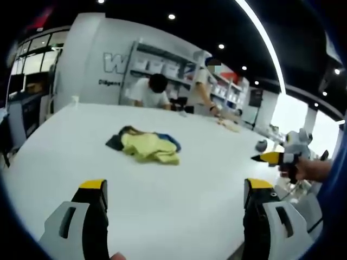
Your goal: Fold the garment on the visible template until the final outline fits inside the template.
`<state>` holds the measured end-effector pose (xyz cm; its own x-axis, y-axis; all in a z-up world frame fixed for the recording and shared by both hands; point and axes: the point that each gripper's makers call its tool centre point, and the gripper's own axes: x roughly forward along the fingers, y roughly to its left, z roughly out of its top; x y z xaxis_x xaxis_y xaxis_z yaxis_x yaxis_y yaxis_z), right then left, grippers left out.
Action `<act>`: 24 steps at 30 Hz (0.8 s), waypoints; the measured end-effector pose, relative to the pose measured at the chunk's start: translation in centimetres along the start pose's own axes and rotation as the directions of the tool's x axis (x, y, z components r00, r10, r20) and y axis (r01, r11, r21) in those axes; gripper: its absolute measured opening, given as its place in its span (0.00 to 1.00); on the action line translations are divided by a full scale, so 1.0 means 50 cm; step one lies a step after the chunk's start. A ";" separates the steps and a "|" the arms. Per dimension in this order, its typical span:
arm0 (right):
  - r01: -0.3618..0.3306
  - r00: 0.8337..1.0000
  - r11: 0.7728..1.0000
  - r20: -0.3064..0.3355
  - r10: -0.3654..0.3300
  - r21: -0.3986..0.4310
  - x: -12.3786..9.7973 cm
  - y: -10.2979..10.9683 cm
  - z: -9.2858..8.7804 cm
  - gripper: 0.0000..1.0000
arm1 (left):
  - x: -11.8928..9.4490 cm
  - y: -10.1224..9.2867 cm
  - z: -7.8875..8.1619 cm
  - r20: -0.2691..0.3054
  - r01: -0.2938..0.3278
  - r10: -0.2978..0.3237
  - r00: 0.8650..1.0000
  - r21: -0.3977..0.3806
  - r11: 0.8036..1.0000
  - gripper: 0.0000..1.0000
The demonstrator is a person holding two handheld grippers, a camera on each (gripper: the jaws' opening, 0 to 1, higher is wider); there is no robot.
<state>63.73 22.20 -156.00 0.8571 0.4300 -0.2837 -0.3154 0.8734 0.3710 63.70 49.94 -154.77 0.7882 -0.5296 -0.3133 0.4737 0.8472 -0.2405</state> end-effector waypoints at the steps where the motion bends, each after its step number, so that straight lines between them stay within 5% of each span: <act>1: 0.001 1.000 1.000 -0.002 -0.001 0.001 0.003 -0.001 -0.001 0.98 | 0.001 0.002 0.000 -0.001 0.000 0.000 1.000 0.000 1.000 0.99; 17: -0.014 0.999 1.000 -0.035 0.013 -0.015 0.040 -0.004 0.000 0.96 | 0.017 0.015 0.000 0.012 -0.014 0.014 1.000 -0.024 1.000 0.99; 24: -0.039 0.997 0.999 -0.074 0.037 -0.023 0.074 0.002 -0.009 0.80 | 0.033 0.017 -0.016 -0.005 -0.017 0.017 1.000 -0.038 0.999 0.99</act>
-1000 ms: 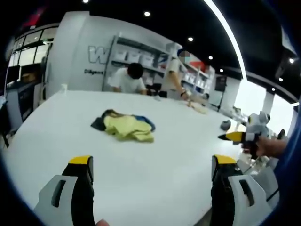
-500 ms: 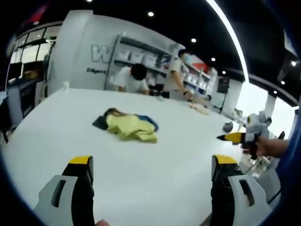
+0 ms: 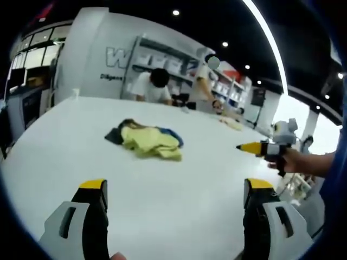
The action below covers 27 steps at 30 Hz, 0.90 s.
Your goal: Fold the garment on the visible template until the final outline fits inside the template.
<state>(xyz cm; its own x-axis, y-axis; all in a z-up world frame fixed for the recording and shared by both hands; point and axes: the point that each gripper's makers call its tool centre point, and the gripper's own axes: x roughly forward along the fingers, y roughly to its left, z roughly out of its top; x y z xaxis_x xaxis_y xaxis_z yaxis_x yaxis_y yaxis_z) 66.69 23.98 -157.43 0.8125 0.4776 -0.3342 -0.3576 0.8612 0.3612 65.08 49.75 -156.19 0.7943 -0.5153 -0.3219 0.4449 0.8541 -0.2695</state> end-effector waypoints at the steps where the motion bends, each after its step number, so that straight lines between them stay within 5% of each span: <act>1: -0.003 1.000 1.000 -0.002 0.003 -0.002 0.004 0.000 0.001 0.79 | 0.001 0.001 -0.001 0.000 0.000 0.000 1.000 -0.001 1.000 0.99; 7: -0.028 1.000 0.998 0.002 0.028 -0.057 0.062 0.007 0.029 0.63 | 0.012 0.004 -0.009 -0.012 0.004 -0.004 1.000 -0.005 1.000 0.99; 11: -0.070 0.997 0.994 0.014 0.071 -0.087 0.164 -0.013 0.071 0.59 | 0.021 0.003 -0.002 -0.015 0.003 -0.003 1.000 -0.011 1.000 0.99; 14: -0.056 0.995 0.993 0.081 0.064 -0.105 0.245 -0.044 0.117 0.57 | 0.018 -0.002 -0.001 -0.019 0.002 -0.002 1.000 -0.009 1.000 0.99; 17: -0.056 0.994 0.992 0.083 0.066 -0.116 0.286 -0.050 0.134 0.55 | 0.016 -0.004 -0.003 -0.028 0.001 -0.001 1.000 -0.008 1.000 0.99; 21: -0.010 0.999 0.995 0.038 0.014 -0.100 0.429 -0.121 0.147 0.51 | 0.014 -0.008 -0.004 -0.051 -0.020 0.019 0.999 -0.010 1.000 0.99; 27: -0.011 1.000 0.993 0.005 0.012 -0.120 0.508 -0.153 0.171 0.40 | 0.024 -0.009 -0.006 -0.058 -0.025 0.024 0.998 -0.020 0.999 0.99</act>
<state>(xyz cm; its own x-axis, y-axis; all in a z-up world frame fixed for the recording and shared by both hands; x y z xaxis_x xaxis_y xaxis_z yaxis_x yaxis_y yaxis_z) 93.99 28.03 -161.22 0.8108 0.4867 -0.3251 -0.4191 0.8705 0.2580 65.69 48.74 -156.71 0.7792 -0.4980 -0.3806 0.4162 0.8651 -0.2799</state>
